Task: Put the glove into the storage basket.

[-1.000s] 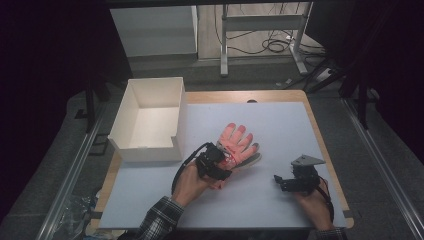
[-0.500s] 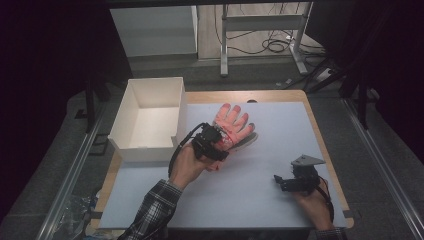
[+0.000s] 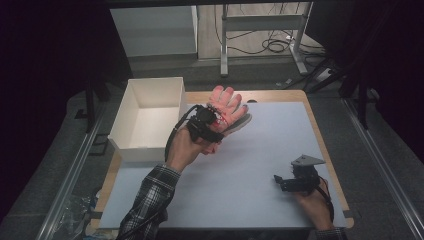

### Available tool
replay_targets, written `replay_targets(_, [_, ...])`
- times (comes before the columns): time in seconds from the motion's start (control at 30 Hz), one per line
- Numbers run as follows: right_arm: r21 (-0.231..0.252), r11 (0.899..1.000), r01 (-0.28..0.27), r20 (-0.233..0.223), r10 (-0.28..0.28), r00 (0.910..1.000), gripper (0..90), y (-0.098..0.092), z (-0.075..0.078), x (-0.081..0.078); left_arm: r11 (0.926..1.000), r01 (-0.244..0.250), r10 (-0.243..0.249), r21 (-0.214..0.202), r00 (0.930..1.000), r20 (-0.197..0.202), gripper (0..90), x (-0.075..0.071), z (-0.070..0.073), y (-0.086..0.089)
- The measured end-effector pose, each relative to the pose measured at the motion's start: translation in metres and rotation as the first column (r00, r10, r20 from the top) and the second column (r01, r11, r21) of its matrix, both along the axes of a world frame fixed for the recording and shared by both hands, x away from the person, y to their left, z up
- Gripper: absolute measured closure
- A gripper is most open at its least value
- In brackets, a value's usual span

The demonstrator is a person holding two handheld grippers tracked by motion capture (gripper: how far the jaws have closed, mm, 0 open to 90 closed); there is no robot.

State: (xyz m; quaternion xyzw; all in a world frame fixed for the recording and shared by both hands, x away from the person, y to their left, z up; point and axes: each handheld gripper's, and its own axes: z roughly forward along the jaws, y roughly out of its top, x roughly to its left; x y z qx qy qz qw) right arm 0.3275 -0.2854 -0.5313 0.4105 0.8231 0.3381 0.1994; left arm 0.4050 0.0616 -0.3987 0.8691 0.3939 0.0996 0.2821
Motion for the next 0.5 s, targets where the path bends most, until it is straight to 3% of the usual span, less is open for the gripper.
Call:
replay_targets(0.23, [-0.001, 1.0, -0.001, 0.002, 0.001, 1.0, 12.4, 0.0, 0.0, 0.0, 0.9994, -0.031, 0.031, 0.012, 0.9995, 0.003, 48.6, 0.009, 0.012, 0.01])
replay_targets(0.5, [0.0, 1.0, -0.001, 0.0, 0.001, 1.0, 12.4, 0.0, 0.0, 0.0, 0.9963, -0.086, 0.086, -0.002, 0.9963, 0.003, 48.5, 0.017, 0.029, 0.031])
